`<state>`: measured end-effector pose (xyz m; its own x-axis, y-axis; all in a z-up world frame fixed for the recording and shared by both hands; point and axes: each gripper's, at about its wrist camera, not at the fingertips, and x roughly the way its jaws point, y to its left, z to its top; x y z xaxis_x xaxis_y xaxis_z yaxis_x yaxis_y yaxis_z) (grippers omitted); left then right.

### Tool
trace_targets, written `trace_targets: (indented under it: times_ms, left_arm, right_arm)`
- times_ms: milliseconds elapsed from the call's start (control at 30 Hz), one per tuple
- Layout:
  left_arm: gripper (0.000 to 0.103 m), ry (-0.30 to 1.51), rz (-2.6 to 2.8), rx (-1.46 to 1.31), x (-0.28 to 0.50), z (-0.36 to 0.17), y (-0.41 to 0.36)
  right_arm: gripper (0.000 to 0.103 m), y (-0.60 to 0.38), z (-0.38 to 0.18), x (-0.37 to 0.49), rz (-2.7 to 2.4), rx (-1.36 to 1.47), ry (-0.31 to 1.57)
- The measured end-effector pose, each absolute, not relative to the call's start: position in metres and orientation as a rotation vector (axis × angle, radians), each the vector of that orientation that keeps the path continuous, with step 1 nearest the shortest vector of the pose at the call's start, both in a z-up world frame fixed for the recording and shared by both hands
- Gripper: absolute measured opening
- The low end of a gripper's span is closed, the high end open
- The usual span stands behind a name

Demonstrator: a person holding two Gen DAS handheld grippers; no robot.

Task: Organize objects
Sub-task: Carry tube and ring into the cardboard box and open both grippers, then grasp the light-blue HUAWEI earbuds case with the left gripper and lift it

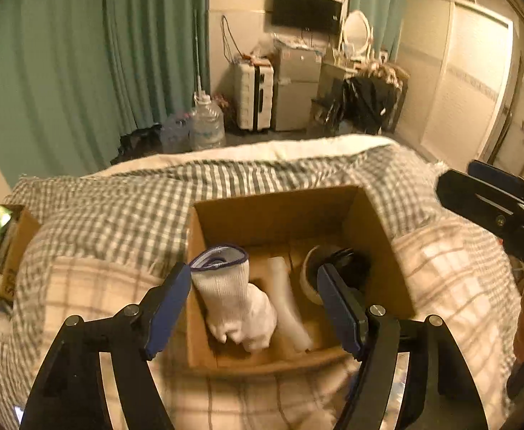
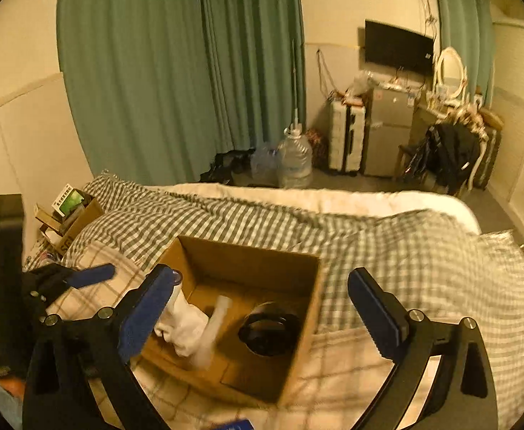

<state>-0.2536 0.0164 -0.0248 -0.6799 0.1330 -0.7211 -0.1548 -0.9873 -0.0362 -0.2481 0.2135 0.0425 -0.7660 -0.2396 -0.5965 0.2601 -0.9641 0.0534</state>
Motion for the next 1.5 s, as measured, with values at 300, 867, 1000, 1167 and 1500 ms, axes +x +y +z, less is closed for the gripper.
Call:
trace_targets:
  times_ms: [300, 867, 1000, 1167, 1500]
  left_arm:
    - [0.097, 0.026, 2.85, -1.043, -0.169, 0.042, 0.013]
    - [0.101, -0.004, 2.93, -1.182, -0.08, -0.065, 0.029]
    - [0.101, 0.116, 2.893, -1.281, -0.077, -0.106, 0.043]
    - [0.093, 0.164, 2.772, -1.394, -0.077, -0.139, 0.056]
    - [0.065, 0.13, 2.525, -1.52, -0.088, -0.177, 0.08]
  right_arm:
    - [0.098, 0.231, 0.113, -0.149, -2.808, 0.832, 0.189]
    - [0.098, 0.235, 0.004, -0.053, -2.844, 0.942, 0.21]
    - [0.098, 0.224, -0.044, -0.06, -2.814, 1.033, 0.257]
    - [0.098, 0.223, -0.091, -0.074, -2.782, 1.201, 0.301]
    - [0.098, 0.23, -0.099, -0.078, -2.793, 1.253, 0.238]
